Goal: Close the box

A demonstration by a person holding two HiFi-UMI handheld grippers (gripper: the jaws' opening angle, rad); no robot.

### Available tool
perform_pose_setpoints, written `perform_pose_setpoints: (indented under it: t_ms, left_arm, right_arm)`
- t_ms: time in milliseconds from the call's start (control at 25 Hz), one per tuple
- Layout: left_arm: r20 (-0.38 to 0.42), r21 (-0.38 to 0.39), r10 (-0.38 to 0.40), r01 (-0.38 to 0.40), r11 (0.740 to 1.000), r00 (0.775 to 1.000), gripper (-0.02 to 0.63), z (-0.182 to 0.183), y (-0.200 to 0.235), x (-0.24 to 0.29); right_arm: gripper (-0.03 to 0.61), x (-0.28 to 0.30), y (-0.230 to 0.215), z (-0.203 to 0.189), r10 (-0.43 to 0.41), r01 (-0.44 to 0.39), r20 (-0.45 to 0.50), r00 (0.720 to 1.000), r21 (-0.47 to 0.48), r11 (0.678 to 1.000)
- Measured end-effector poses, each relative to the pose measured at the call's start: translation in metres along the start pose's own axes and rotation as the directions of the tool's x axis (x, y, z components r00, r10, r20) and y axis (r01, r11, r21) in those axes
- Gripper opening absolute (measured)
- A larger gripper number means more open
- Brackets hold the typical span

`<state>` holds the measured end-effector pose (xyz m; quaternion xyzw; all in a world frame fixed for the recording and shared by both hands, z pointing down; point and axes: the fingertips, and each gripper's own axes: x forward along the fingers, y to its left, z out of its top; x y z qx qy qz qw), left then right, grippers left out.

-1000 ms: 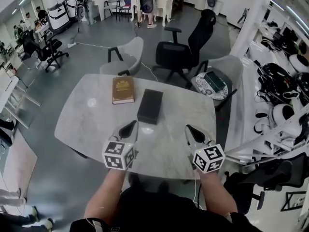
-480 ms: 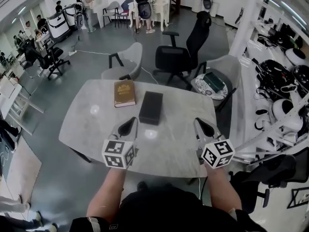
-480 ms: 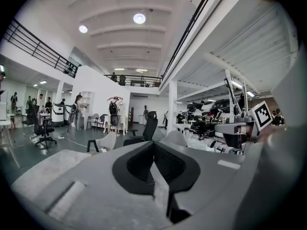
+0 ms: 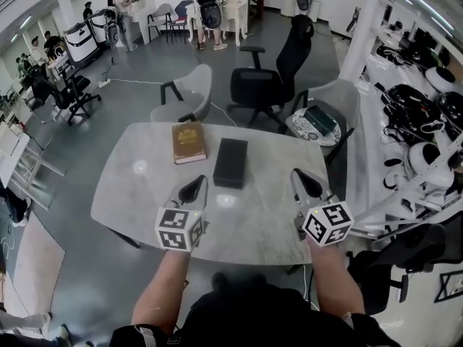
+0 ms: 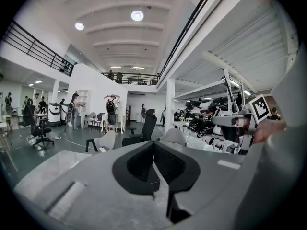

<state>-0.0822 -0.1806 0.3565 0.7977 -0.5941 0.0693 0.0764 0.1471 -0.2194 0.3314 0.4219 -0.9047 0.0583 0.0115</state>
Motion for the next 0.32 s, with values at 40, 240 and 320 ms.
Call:
perform_pose_setpoints:
  t_ms: [40, 240, 320]
  left_arm:
    - [0.004, -0.002, 0.004, -0.004, 1.0, 1.0, 0.011, 0.0, 0.002, -0.001]
    - [0.025, -0.017, 0.049, -0.048, 0.999, 0.998, 0.011, -0.001, 0.016, -0.002]
    - [0.019, -0.026, 0.048, -0.048, 0.998, 0.999, 0.011, -0.004, 0.02, 0.001]
  right_arm:
    - [0.002, 0.001, 0.003, -0.001, 0.004, -0.004, -0.004, 1.0, 0.001, 1.0]
    - [0.002, 0.012, 0.02, -0.009, 0.036, -0.036, -0.025, 0.999, -0.007, 0.999]
    - [0.002, 0.016, 0.024, -0.011, 0.041, -0.042, -0.029, 0.999, -0.008, 0.999]
